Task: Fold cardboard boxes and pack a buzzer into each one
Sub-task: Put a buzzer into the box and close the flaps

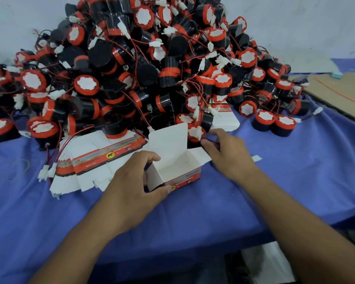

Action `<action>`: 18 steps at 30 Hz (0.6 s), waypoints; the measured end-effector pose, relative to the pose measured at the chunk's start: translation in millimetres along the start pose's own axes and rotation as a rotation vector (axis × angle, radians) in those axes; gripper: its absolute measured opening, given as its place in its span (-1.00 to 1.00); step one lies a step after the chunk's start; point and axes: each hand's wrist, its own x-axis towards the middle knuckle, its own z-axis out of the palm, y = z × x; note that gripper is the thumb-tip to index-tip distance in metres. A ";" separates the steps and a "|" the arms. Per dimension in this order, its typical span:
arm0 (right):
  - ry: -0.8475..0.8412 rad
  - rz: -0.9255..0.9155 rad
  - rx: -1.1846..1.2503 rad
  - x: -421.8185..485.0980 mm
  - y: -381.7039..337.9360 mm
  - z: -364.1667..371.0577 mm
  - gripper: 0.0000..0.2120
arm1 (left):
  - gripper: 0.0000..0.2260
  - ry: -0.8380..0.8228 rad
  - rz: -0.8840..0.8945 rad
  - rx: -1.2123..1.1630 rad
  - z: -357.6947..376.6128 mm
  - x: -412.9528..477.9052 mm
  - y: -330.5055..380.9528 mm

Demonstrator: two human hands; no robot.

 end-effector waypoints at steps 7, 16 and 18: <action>-0.106 0.104 -0.162 -3.9 5.9 -31.1 -0.26 | -0.51 -0.080 0.026 0.003 -9.3 -1.3 -1.6; -0.184 -0.162 -0.227 -13.1 -2.6 -6.9 -0.46 | -0.48 -0.149 0.056 0.052 -16.5 -1.6 -5.2; -0.181 -0.202 -0.192 -15.0 -6.2 -2.3 -0.49 | -0.49 -0.150 0.062 0.052 -16.6 -2.0 -5.2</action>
